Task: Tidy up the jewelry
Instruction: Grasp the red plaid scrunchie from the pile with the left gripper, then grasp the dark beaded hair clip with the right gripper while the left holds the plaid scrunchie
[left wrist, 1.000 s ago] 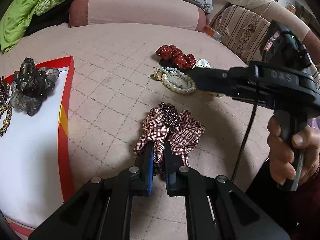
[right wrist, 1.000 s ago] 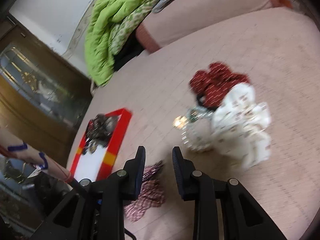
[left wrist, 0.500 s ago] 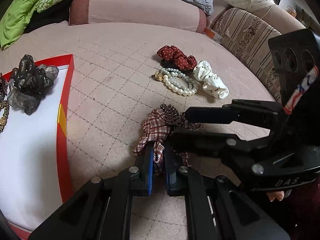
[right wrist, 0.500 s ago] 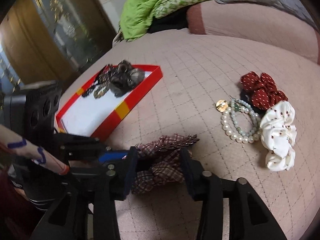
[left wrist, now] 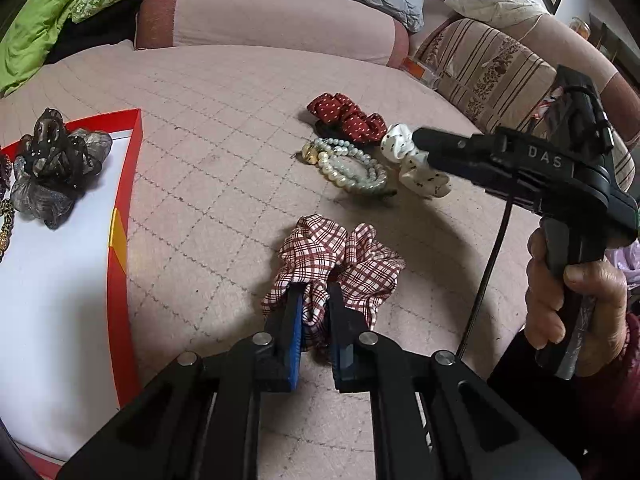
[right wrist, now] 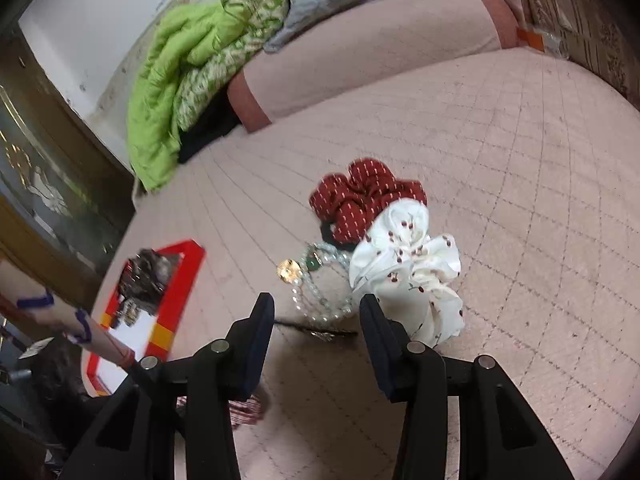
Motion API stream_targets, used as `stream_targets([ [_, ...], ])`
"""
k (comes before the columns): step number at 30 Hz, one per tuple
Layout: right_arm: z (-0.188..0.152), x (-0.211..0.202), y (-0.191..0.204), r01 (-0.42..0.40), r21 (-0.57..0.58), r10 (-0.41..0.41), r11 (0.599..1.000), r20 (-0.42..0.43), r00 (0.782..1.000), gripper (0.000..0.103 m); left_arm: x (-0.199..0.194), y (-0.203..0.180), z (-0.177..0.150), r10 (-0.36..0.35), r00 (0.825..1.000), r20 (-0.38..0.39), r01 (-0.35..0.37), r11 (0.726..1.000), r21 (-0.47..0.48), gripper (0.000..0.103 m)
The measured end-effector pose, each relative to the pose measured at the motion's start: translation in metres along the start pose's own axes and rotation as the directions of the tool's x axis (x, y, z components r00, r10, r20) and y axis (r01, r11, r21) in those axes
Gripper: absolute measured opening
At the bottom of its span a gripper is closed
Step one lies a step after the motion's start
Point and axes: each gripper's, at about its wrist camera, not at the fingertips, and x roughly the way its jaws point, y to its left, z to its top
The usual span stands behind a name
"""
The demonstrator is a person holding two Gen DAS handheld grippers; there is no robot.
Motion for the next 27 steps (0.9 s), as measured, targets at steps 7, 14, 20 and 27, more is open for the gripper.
stream_targets([
  [7,0.004,-0.005,0.006,-0.077,0.011,0.076,0.997,0.047,0.996,0.049,-0.001,-0.019,0.011,0.049,0.998,0.037,-0.051,0.996,0.07,0.06],
  [14,0.0,-0.001,0.006,-0.106,0.022,0.106,0.994,-0.001,0.994,0.049,0.033,-0.026,0.014,0.084,0.996,-0.025,-0.08,0.988,0.129,0.06],
  [20,-0.001,0.005,0.007,-0.102,-0.009,0.102,0.995,-0.03,0.994,0.049,0.026,-0.027,0.014,0.127,0.991,0.035,-0.131,0.98,0.152,0.012],
  [27,0.001,0.043,0.016,-0.066,-0.09,0.052,0.994,-0.145,0.988,0.049,-0.012,-0.014,0.02,0.121,0.986,0.112,-0.131,0.987,0.092,0.012],
])
